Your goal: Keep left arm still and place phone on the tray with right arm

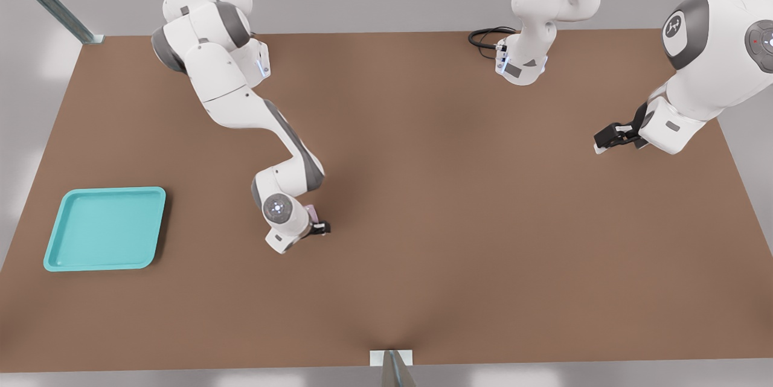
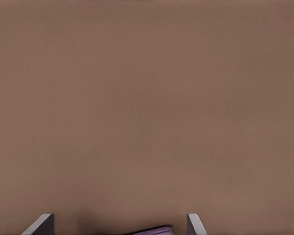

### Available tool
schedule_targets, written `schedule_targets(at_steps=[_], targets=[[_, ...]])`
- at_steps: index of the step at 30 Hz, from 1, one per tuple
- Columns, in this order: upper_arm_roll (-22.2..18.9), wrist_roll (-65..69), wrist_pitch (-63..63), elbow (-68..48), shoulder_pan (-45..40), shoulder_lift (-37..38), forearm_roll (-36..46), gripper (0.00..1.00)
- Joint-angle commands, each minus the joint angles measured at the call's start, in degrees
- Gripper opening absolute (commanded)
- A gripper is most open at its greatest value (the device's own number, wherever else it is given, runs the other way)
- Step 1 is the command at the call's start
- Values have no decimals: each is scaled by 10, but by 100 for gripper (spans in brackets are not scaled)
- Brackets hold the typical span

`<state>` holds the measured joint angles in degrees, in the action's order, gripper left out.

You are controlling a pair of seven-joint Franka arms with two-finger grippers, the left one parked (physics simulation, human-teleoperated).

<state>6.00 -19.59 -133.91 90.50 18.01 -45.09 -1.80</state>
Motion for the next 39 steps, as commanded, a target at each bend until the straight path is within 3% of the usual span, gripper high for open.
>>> schedule_targets(at_steps=[1, 7, 19, 39], targets=[[1, 9, -7, 5, -7, 4, 0, 100], [2, 59, -10, 43, -26, 25, 0, 100], [49, 51, -5, 127, -46, 105, 0, 100], [57, 54, -55, 132, -47, 60, 0, 100]])
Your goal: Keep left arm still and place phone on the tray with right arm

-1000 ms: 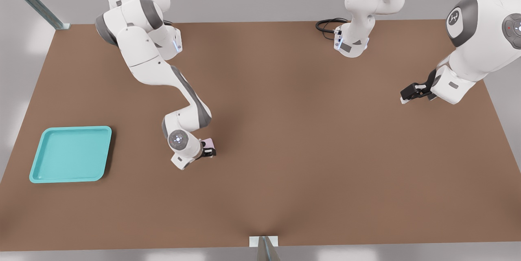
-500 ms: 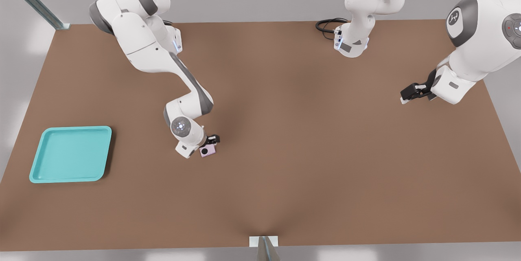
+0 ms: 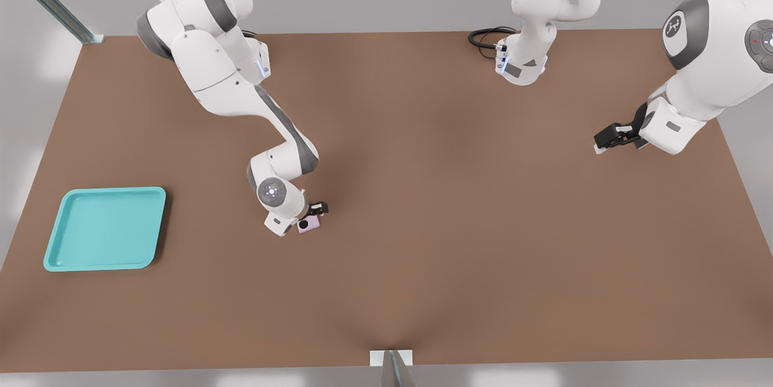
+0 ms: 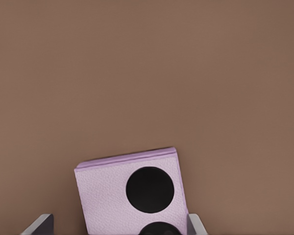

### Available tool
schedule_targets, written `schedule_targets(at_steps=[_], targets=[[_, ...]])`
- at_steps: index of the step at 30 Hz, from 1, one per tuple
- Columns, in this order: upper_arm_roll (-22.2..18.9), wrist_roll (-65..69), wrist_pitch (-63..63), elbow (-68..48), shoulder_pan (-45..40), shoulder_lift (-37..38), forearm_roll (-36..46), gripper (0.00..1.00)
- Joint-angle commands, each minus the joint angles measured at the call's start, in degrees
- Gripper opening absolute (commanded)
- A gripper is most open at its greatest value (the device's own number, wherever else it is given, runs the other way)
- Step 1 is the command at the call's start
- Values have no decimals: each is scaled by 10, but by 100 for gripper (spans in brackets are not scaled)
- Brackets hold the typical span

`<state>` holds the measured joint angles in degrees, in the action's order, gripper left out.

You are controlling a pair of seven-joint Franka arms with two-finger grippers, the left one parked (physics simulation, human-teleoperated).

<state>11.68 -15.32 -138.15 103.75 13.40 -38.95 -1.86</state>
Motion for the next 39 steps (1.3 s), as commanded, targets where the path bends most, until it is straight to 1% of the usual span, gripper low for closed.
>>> schedule_targets(at_steps=[1, 7, 8, 9, 11, 13, 15, 16, 18, 20, 22, 25, 27, 28, 29, 30, 31, 32, 33, 38, 39], targets=[[0, 14, -22, 0, 0, -7, -1, 100], [0, 14, -30, 0, 3, -10, -2, 100], [0, 14, -30, 0, 2, -9, -2, 95], [0, 14, -29, 0, 2, -8, -2, 88], [0, 14, -29, 0, 2, -8, -2, 83], [0, 13, -26, -1, 2, -4, -2, 80], [1, 9, 3, -4, 0, 36, -2, 80], [1, 12, 38, -7, -17, 70, -2, 80], [1, 17, 67, -9, -51, 116, -2, 80], [0, 76, 94, -2, -111, 150, -2, 80], [1, 122, 95, 23, -158, 172, -2, 80], [1, 267, 95, 50, -268, 187, -2, 80], [1, 377, 89, 53, -350, 176, -2, 80], [0, 412, 87, 46, -378, 164, -2, 80], [0, 457, 84, 23, -411, 133, -2, 80], [-6, 476, 84, 12, -421, 119, -2, 80], [-6, 521, 85, -19, -455, 85, -2, 80], [-7, 551, 86, -43, -469, 53, -2, 80], [-7, 562, 85, -47, -476, 40, -2, 80], [-6, 559, 76, -47, -476, 14, -1, 82], [-7, 556, 76, -47, -475, 11, -1, 99]])
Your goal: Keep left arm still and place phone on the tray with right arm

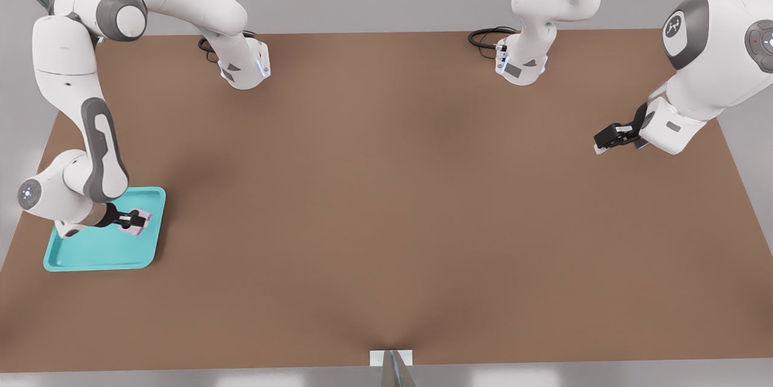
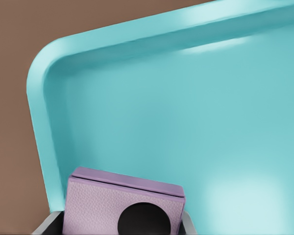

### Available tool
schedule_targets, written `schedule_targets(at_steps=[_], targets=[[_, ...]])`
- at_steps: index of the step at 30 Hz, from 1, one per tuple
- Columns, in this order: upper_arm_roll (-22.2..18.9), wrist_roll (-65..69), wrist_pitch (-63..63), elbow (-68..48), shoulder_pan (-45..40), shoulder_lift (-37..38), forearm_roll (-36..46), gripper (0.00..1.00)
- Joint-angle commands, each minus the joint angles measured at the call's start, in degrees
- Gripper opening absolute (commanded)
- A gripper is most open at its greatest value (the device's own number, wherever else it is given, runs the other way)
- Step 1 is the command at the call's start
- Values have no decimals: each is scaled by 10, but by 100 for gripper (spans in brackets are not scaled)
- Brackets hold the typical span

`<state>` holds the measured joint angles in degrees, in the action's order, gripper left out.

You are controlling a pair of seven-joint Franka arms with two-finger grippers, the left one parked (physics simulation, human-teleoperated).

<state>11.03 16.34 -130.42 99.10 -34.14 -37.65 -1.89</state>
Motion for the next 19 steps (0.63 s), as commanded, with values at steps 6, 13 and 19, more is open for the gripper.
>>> schedule_targets(at_steps=[6, 13, 19], targets=[[31, 239, 140, -148, 10, 8, -31, 100], [-48, -192, 359, -95, 298, 362, 3, 100], [-160, -131, 427, -201, 384, 272, 28, 100]])
